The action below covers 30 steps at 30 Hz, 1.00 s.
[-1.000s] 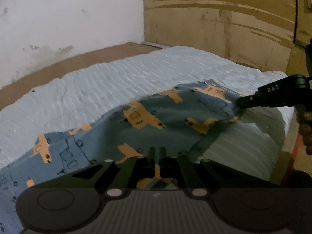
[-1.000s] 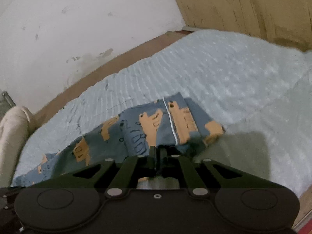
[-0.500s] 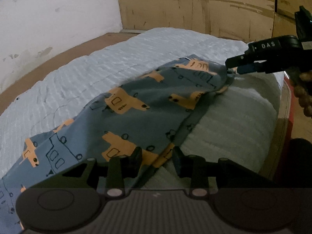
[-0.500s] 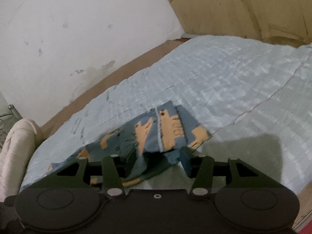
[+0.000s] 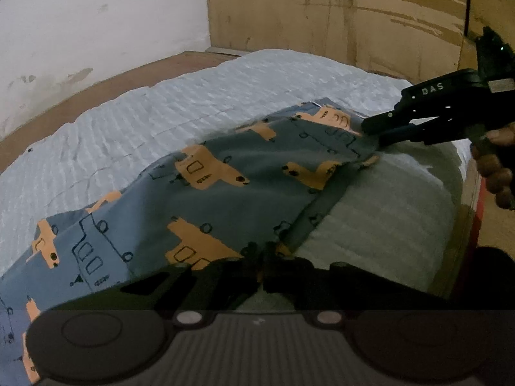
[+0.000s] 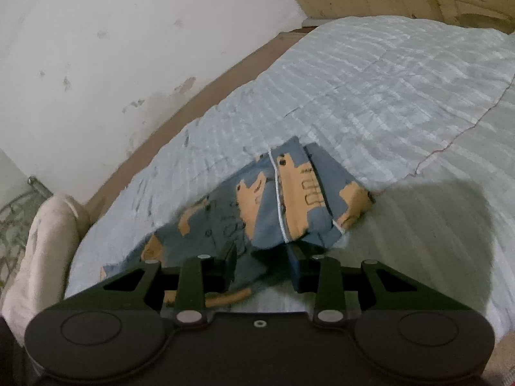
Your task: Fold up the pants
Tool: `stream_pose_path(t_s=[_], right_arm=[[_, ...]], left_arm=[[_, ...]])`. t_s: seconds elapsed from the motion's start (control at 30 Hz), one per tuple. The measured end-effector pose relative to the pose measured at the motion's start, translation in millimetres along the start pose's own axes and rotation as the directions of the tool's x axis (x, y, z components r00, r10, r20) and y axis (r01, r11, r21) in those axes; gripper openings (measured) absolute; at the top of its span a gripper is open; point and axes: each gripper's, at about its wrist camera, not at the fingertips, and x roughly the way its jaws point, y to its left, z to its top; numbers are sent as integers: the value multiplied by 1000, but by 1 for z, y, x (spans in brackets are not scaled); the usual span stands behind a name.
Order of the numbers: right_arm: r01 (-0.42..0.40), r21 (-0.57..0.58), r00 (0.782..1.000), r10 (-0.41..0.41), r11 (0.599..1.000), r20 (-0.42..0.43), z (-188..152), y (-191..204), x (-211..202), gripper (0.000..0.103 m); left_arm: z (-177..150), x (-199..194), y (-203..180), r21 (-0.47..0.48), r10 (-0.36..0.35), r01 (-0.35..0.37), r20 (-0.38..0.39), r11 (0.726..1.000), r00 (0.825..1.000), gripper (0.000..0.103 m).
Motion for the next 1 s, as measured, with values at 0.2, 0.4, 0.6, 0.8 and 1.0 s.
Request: stream_pose_path(t_s=[0.2,0.4,0.6,0.8,1.0], right_arm=[[21,123,998,-29,992,64,12,-19,5,37],[80,114,990,-92,990,104,22,-19,10,6],[130,26,972,-132,991,196,31,-14,-7,5],[177,1,977,-175,984,123,20,-29,3,7],[197,-9,972,-194,980,135,19,-29,-1,21]], left_arm=[[-1,-1,2,-7,-2,2,-7,1000,1000,2],[0,-3,1,-11,0,-1,-8,1000,1000,2],[1,-12,6,-48,-20,20,14,999,1000,3],[-3,-20,18,-122,-19,21,16,992,1000,6],[-14,-35,34,-157,13,-10,17,988,1000,34]])
